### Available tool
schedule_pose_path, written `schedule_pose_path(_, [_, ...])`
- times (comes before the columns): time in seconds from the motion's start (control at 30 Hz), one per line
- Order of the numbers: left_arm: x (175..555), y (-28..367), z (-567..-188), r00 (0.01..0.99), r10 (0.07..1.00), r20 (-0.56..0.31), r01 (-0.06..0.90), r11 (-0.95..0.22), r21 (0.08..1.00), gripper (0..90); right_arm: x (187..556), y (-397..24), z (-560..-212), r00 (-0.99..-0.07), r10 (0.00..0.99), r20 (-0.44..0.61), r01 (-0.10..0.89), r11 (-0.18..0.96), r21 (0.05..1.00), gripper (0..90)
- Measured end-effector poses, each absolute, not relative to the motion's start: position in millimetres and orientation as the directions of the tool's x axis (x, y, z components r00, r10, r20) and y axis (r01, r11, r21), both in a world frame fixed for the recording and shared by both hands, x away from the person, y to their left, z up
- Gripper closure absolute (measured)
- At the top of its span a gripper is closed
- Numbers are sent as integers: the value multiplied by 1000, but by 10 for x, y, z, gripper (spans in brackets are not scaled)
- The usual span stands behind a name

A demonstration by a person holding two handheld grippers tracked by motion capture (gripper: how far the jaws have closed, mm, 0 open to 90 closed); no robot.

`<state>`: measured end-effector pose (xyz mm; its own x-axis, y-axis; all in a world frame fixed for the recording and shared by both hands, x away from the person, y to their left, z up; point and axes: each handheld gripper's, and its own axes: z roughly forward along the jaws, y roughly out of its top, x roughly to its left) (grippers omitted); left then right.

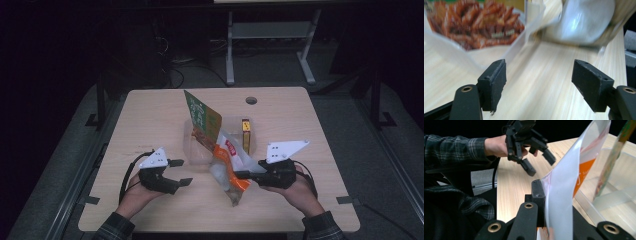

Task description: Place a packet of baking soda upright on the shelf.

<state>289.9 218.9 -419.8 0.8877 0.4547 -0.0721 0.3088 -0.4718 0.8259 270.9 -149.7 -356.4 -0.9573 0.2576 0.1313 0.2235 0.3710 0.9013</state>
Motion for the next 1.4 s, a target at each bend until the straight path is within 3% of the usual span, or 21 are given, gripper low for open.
schedule_pose_path(0.57, [2875,2270,-4329,874,479,-80,346,-499,795,207,2850,-1774,-3454,-933,341,111,236,350,907,900])
schedule_pose_path(1.4, [2923,2273,-4393,861,503,-74,358,-496,791,197,3126,-1854,-3312,-909,406,89,232,318,919,900])
